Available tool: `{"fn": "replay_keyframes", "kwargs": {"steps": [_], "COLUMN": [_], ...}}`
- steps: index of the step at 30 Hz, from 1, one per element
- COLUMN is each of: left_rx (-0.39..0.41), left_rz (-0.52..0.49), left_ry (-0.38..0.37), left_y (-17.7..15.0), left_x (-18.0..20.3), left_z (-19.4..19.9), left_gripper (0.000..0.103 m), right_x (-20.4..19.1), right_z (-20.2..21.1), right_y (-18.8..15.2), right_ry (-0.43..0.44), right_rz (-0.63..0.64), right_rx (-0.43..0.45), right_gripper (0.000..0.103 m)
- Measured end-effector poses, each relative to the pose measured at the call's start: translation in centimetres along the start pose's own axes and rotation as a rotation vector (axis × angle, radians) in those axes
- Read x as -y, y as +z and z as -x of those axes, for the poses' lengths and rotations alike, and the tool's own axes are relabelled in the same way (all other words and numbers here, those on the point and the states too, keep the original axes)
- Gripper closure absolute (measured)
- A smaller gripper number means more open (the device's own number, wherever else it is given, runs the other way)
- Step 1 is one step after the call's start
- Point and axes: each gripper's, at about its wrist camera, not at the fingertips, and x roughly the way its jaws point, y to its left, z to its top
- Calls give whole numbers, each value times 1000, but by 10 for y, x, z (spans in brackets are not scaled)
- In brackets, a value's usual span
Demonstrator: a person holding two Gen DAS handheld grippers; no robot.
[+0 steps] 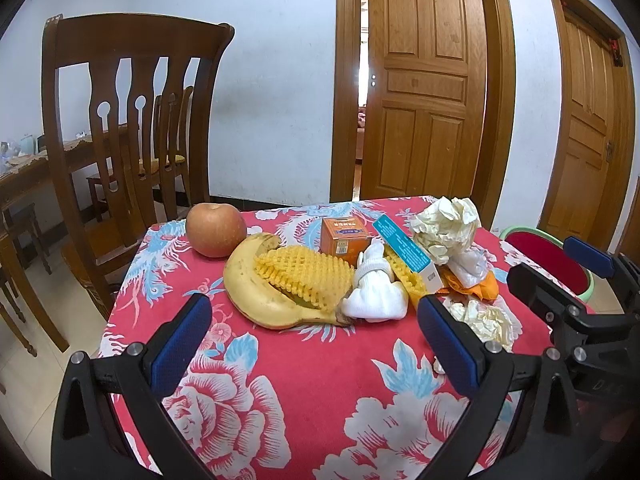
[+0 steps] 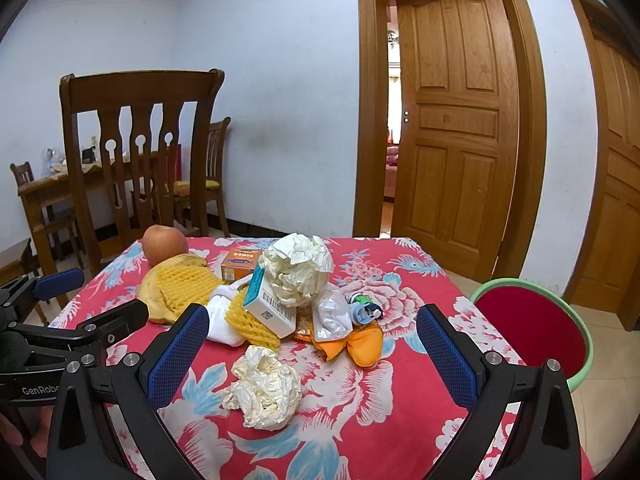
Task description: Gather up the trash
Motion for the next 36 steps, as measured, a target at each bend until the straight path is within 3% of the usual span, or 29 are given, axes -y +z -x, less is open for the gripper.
{"fn": "replay_keyframes", "kwargs": {"steps": [36], "left_rx": [8], "left_rz": [-3], "left_ry": [11], "left_y": [-2], "left_x": [4], "left_z": [0], "left_gripper": [2], "right_x": [-2], "right_z": [0], "right_y": [0], "right_ry": [0], "right_rz": [3], "right_rx": [5], "right_gripper": [0]}}
